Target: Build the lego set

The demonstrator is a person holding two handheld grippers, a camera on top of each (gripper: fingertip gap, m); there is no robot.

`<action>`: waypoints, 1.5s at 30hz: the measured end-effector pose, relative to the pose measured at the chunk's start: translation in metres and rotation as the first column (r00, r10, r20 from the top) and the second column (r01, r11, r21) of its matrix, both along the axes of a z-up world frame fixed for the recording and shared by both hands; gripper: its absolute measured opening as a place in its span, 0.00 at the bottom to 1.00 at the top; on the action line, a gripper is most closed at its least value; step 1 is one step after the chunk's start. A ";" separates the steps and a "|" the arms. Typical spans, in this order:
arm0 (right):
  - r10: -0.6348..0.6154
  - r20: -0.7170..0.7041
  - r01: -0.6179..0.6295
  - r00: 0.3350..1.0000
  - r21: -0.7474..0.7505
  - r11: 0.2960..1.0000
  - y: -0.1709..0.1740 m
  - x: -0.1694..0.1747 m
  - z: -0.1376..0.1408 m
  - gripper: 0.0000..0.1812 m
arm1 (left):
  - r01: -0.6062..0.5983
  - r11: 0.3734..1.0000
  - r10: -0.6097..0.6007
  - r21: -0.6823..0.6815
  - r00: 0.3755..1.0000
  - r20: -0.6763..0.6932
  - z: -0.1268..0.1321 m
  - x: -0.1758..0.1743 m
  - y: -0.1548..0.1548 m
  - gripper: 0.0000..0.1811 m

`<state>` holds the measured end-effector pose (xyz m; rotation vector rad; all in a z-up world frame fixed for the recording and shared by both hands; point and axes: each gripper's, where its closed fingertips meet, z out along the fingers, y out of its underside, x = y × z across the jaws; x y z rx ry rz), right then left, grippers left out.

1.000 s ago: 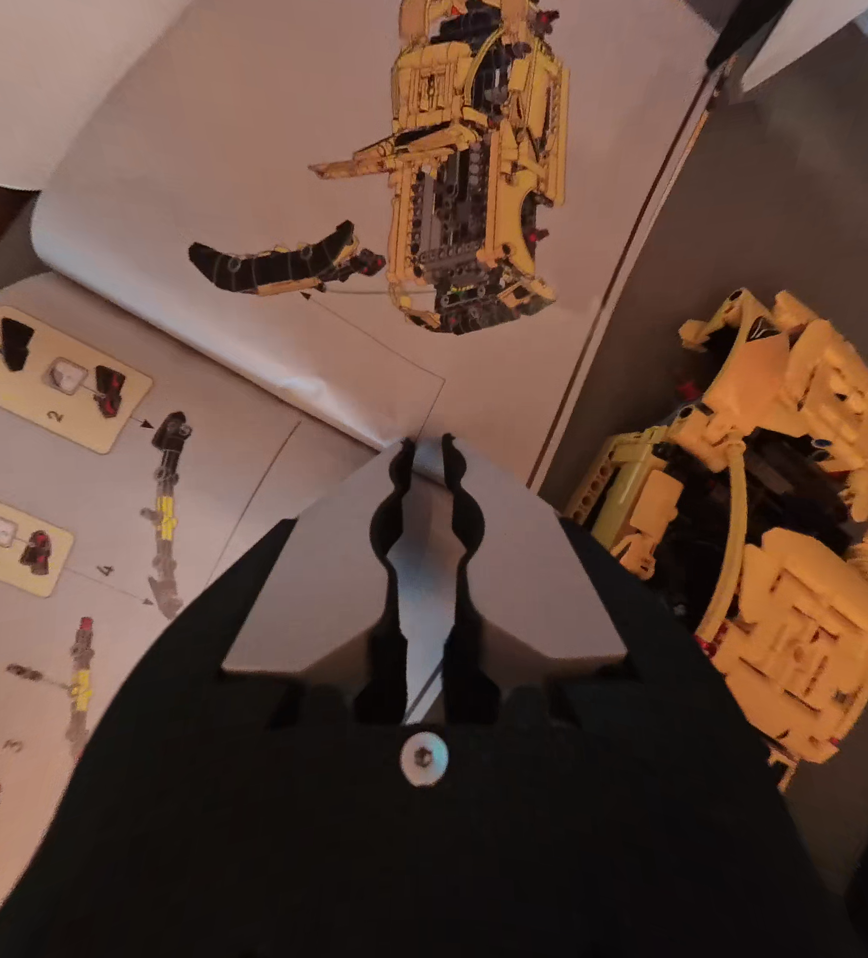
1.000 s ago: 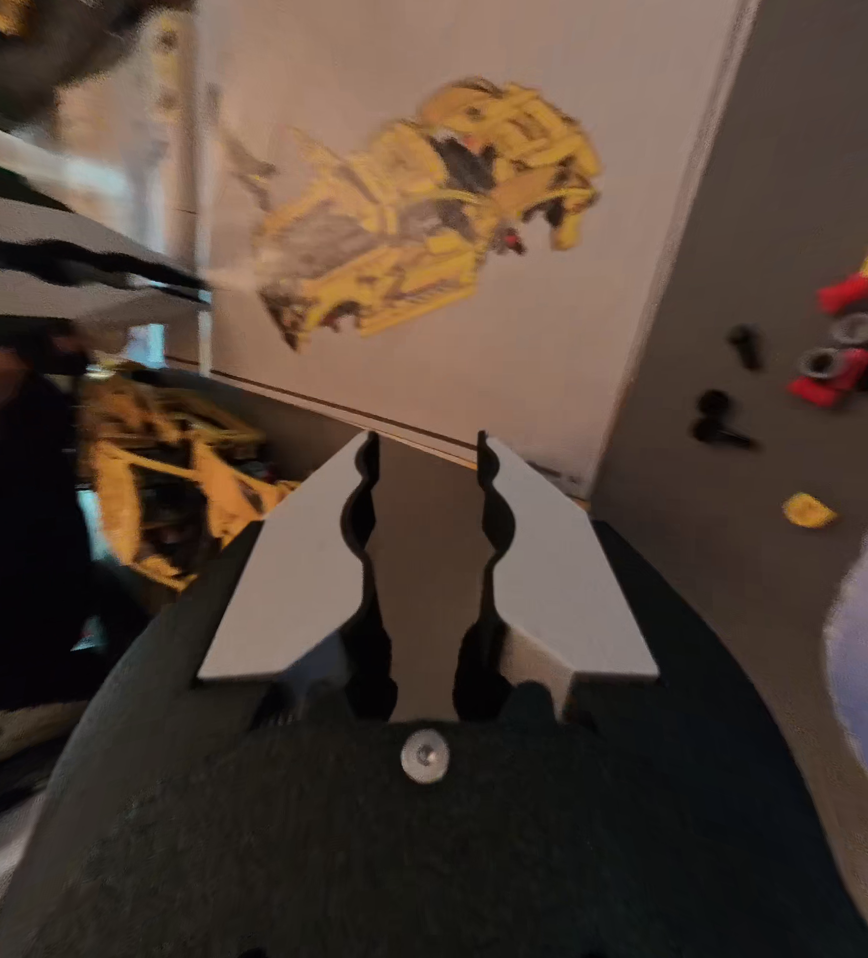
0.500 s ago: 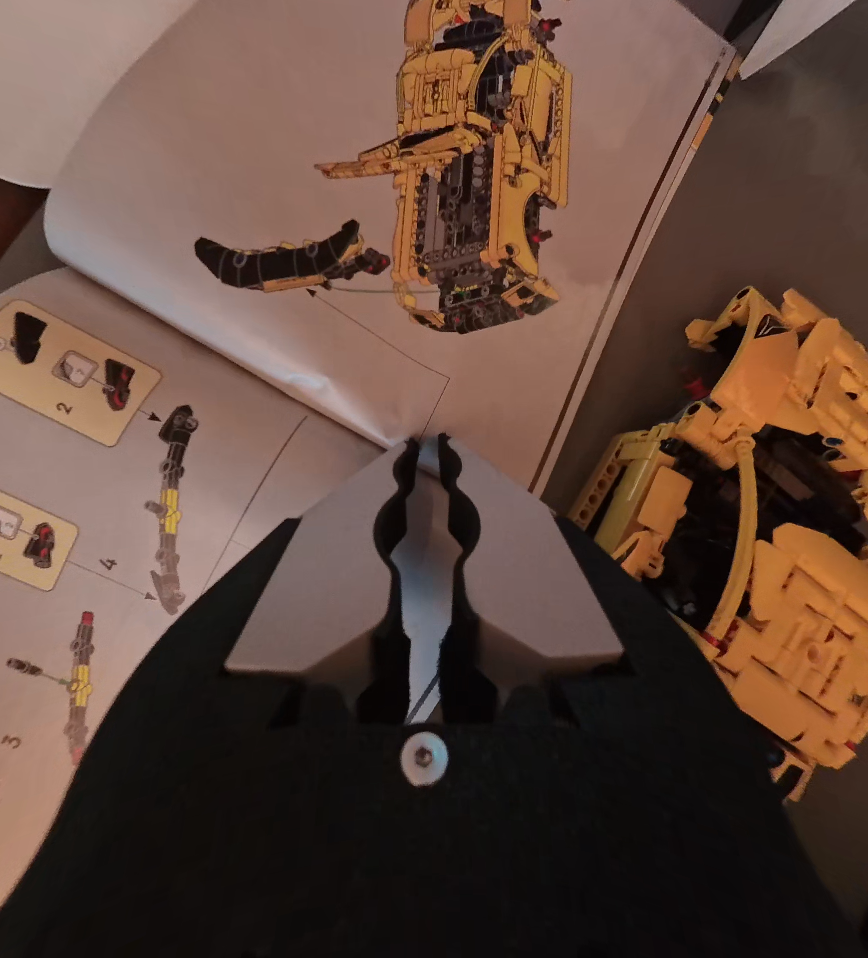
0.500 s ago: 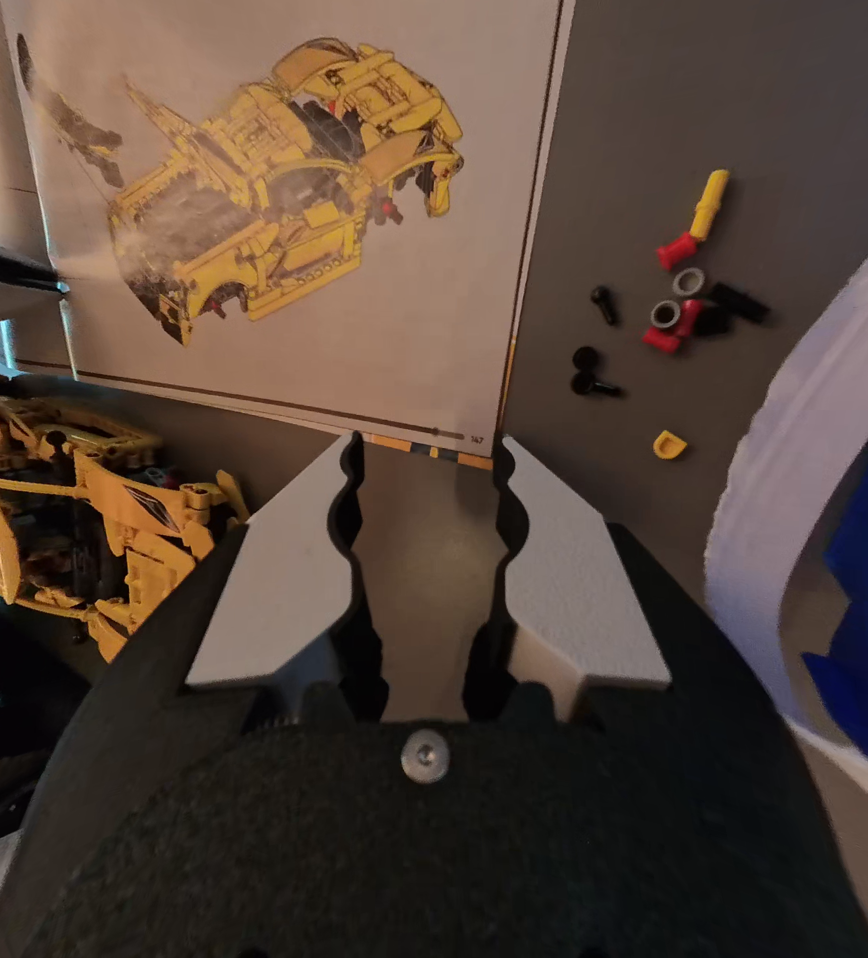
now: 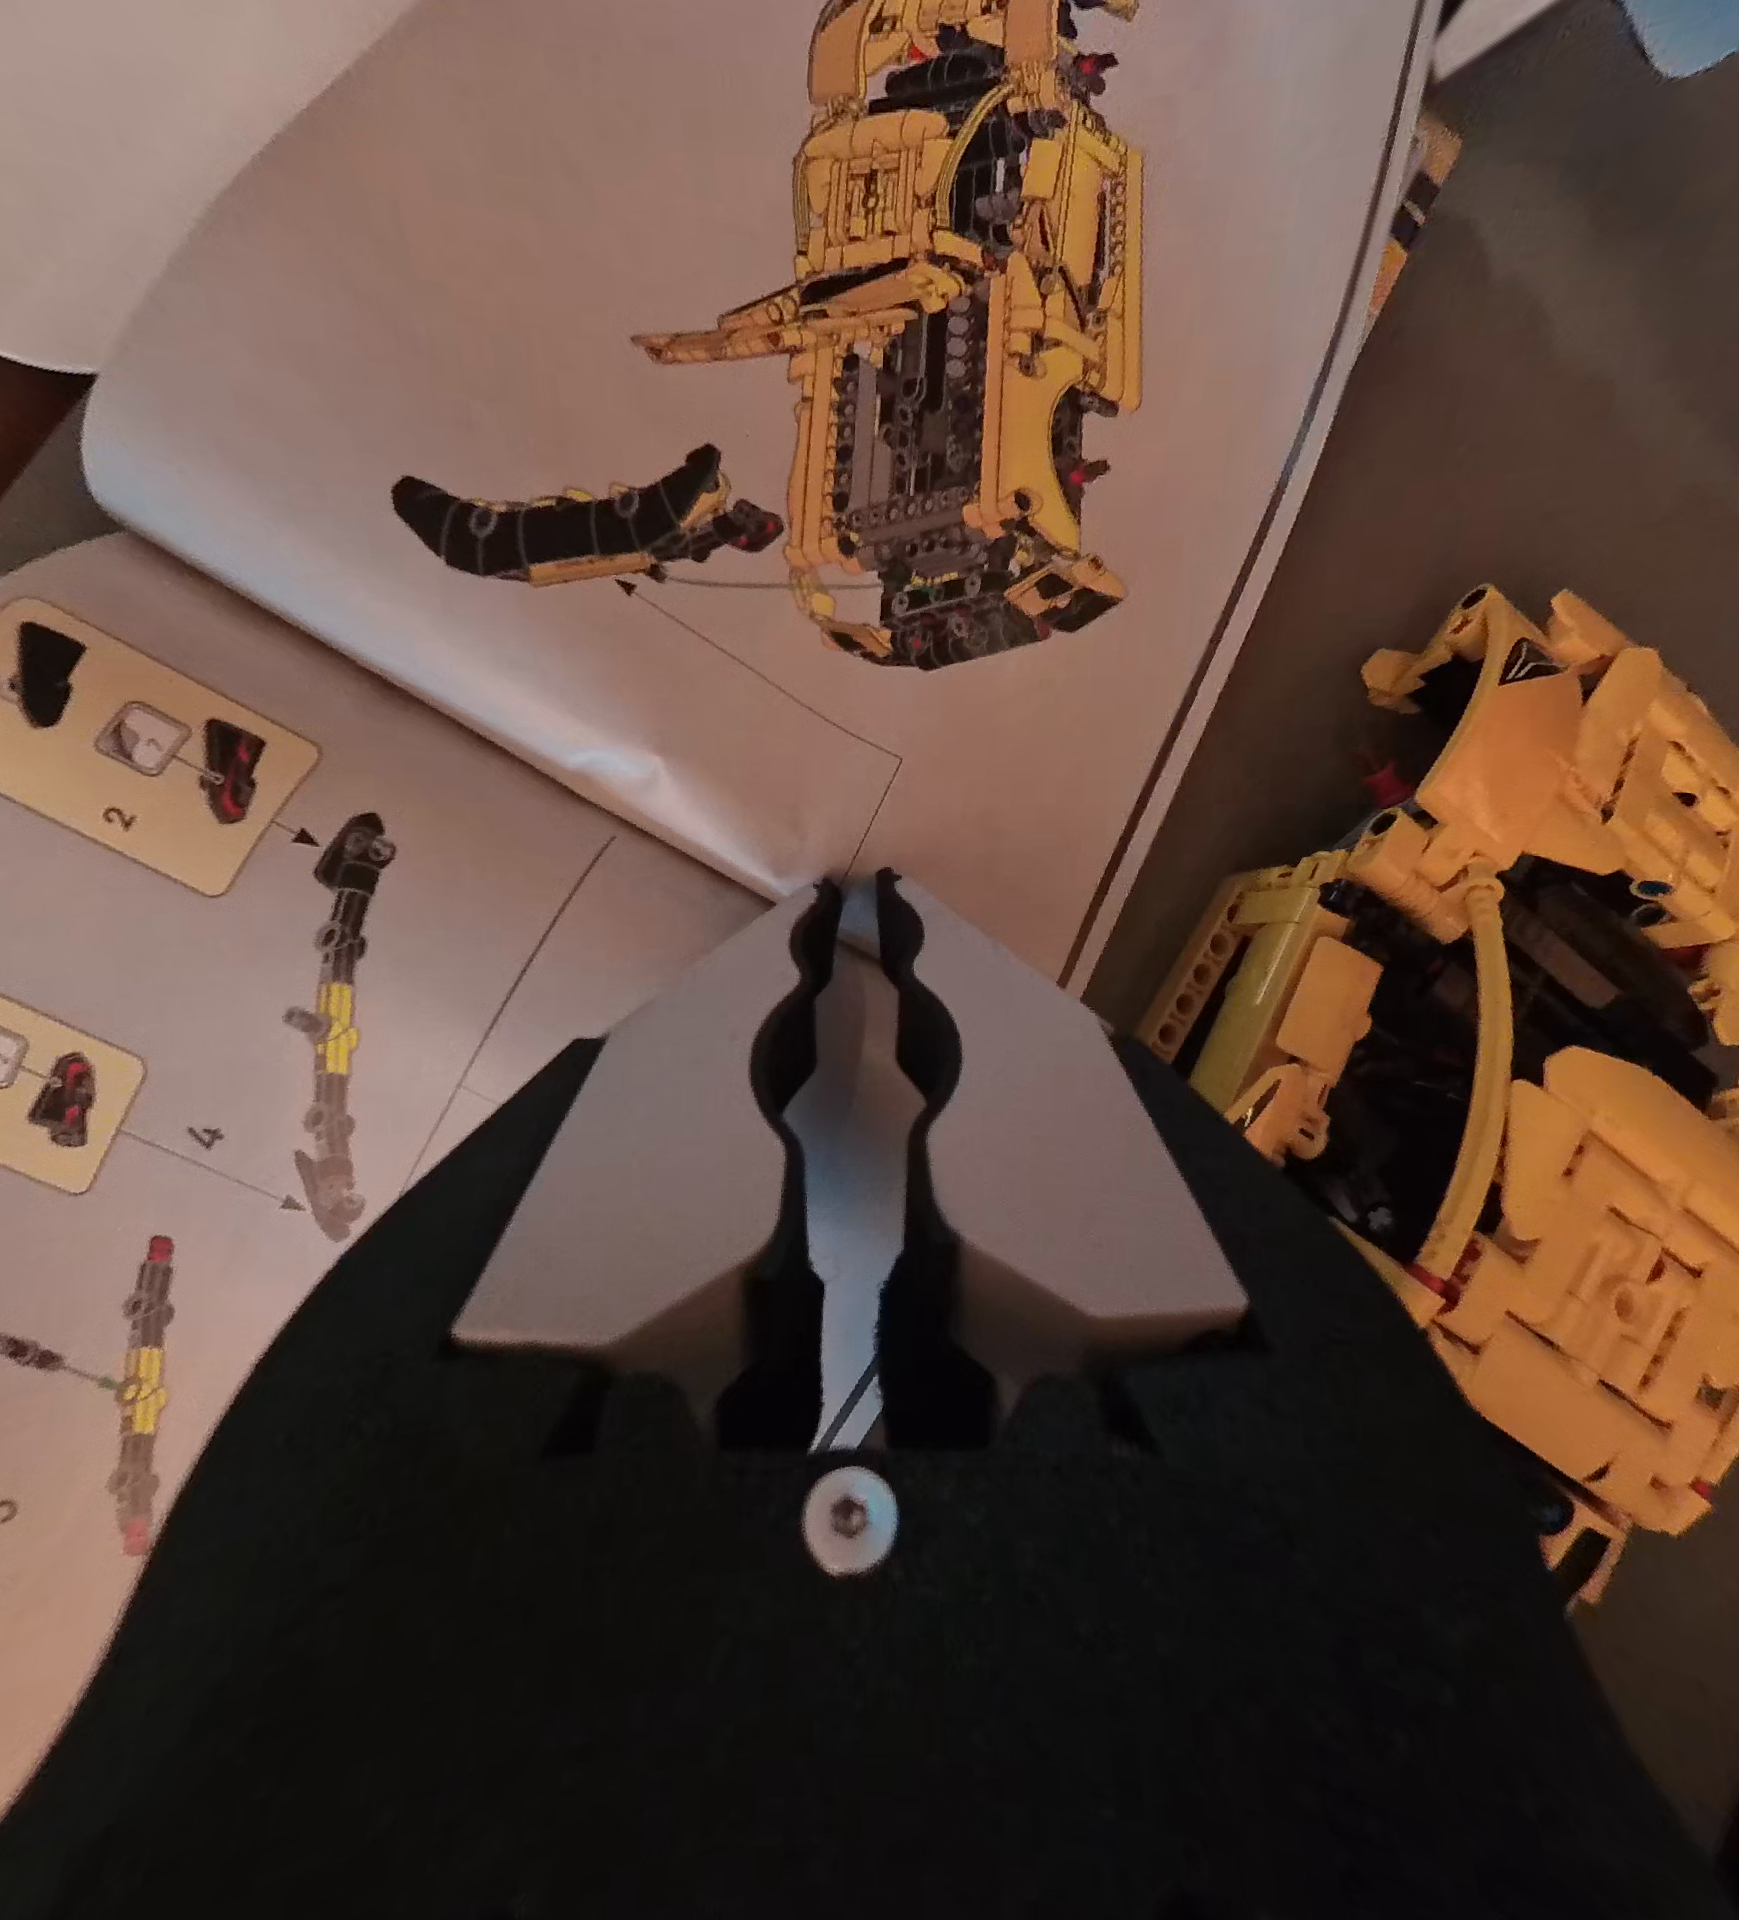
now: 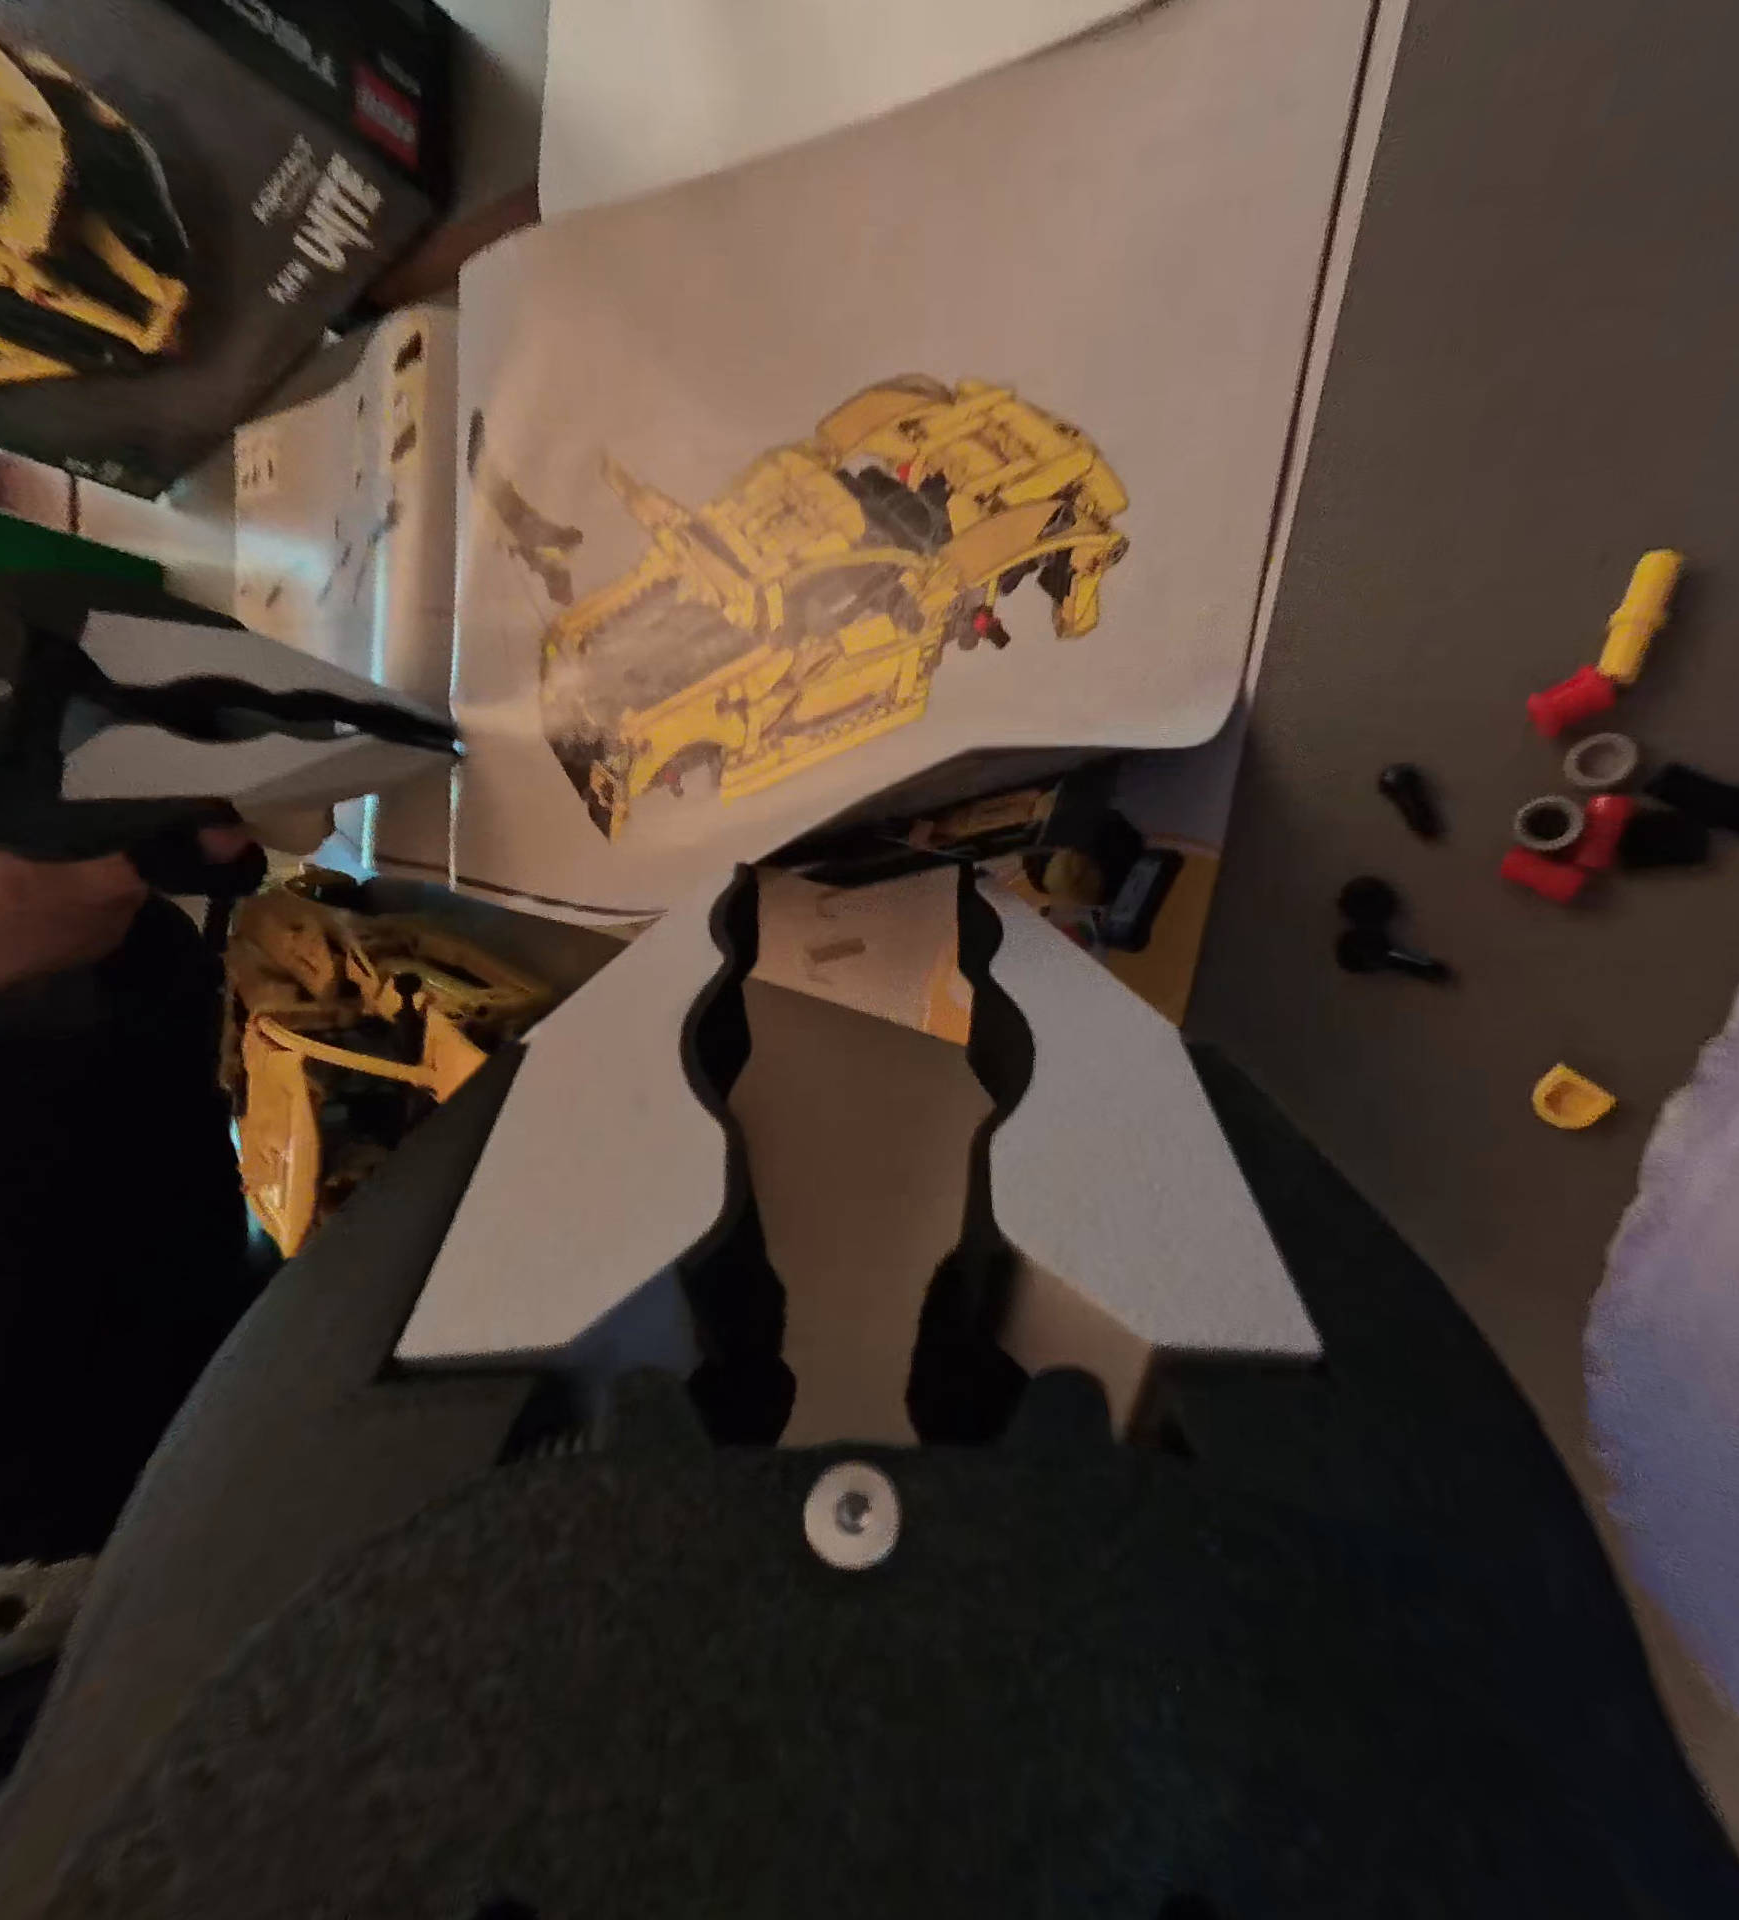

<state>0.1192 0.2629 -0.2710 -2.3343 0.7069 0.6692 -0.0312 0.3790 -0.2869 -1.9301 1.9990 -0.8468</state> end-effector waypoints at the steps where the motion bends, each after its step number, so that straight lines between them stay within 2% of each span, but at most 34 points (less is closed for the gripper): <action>1: -0.020 0.002 0.020 1.000 0.028 0.999 0.002 0.003 0.005 0.21 | 0.001 1.000 -0.001 0.004 1.000 -0.001 0.000 0.000 0.000 0.04; 6: -0.110 -0.011 0.111 0.994 0.121 0.986 0.001 0.020 0.025 0.26 | 0.001 1.000 -0.001 0.010 1.000 -0.002 0.000 0.000 0.000 0.04; 11: -0.085 -0.070 0.094 0.994 0.146 0.985 0.005 0.013 0.026 0.28 | 0.001 1.000 -0.001 0.007 1.000 -0.001 0.000 0.000 0.000 0.04; 16: -0.022 -0.016 0.023 1.000 0.045 0.999 0.000 0.003 0.008 0.08 | -0.005 1.000 0.005 -0.008 1.000 -0.002 0.001 0.000 0.000 0.04; 18: 0.005 0.028 -0.007 1.000 0.063 0.998 0.005 -0.004 0.016 0.00 | -0.027 0.999 0.026 -0.045 1.000 -0.008 0.002 0.000 0.000 0.04; 20: 0.091 0.121 -0.102 0.988 0.087 0.991 0.015 -0.023 0.031 0.00 | -0.085 0.990 0.088 -0.116 0.996 0.018 0.012 0.005 0.002 0.12; 23: 0.308 0.329 -0.353 0.893 0.085 0.932 0.028 -0.073 0.054 0.00 | -0.098 0.946 0.161 -0.308 0.969 0.189 0.058 0.020 -0.007 0.17; 26: 0.471 0.466 -0.555 0.749 0.052 0.830 0.040 -0.131 0.063 0.00 | -0.018 0.844 0.219 -0.537 0.924 0.314 0.103 0.027 -0.024 0.28; 27: 0.497 0.498 -0.586 0.711 0.028 0.810 0.043 -0.145 0.061 0.00 | 0.009 0.799 0.226 -0.601 0.922 0.314 0.110 0.027 -0.030 0.32; 29: 0.514 0.564 -0.608 0.646 -0.027 0.793 0.049 -0.159 0.056 0.00 | 0.038 0.713 0.256 -0.700 0.916 0.311 0.119 0.026 -0.033 0.34; 30: 0.509 0.589 -0.608 0.627 -0.038 0.793 0.052 -0.162 0.054 0.00 | 0.030 0.684 0.281 -0.729 0.911 0.301 0.119 0.026 -0.029 0.33; 31: 0.503 0.604 -0.606 0.619 -0.041 0.795 0.053 -0.164 0.054 0.00 | 0.015 0.668 0.300 -0.744 0.910 0.287 0.117 0.026 -0.025 0.28; 32: 0.503 0.602 -0.609 0.621 -0.033 0.792 0.053 -0.166 0.053 0.00 | 0.007 0.656 0.308 -0.755 0.911 0.276 0.115 0.024 -0.021 0.20; 33: 0.508 0.581 -0.618 0.636 -0.011 0.786 0.053 -0.170 0.054 0.04 | 0.008 0.641 0.313 -0.767 0.910 0.271 0.114 0.023 -0.019 0.16; 35: 0.536 0.484 -0.639 0.692 0.065 0.766 0.053 -0.182 0.057 0.16 | 0.042 0.606 0.318 -0.794 0.902 0.291 0.121 0.020 -0.017 0.12; 37: 0.529 0.405 -0.633 0.746 0.185 0.751 0.057 -0.184 0.068 0.26 | 0.076 0.598 0.308 -0.798 0.897 0.316 0.127 0.018 -0.017 0.09; 38: 0.501 0.380 -0.611 0.778 0.266 0.746 0.060 -0.180 0.079 0.33 | 0.087 0.603 0.303 -0.793 0.895 0.328 0.128 0.018 -0.017 0.06; 40: 0.387 0.348 -0.511 0.854 0.421 0.749 0.069 -0.159 0.104 0.36 | 0.108 0.601 0.308 -0.792 0.883 0.353 0.133 0.017 -0.016 0.02; 41: 0.298 0.354 -0.443 0.886 0.463 0.767 0.074 -0.140 0.110 0.41 | 0.125 0.589 0.306 -0.799 0.880 0.363 0.135 0.017 -0.017 0.01; 42: 0.256 0.376 -0.422 0.890 0.472 0.774 0.077 -0.129 0.110 0.45 | 0.143 0.578 0.305 -0.803 0.875 0.376 0.138 0.017 -0.017 0.00; 44: 0.256 0.403 -0.432 0.879 0.444 0.785 0.080 -0.126 0.104 0.51 | 0.170 0.570 0.304 -0.804 0.865 0.399 0.141 0.018 -0.019 0.00; 45: 0.250 0.415 -0.432 0.875 0.435 0.790 0.083 -0.127 0.101 0.49 | 0.191 0.562 0.295 -0.805 0.863 0.410 0.144 0.018 -0.023 0.00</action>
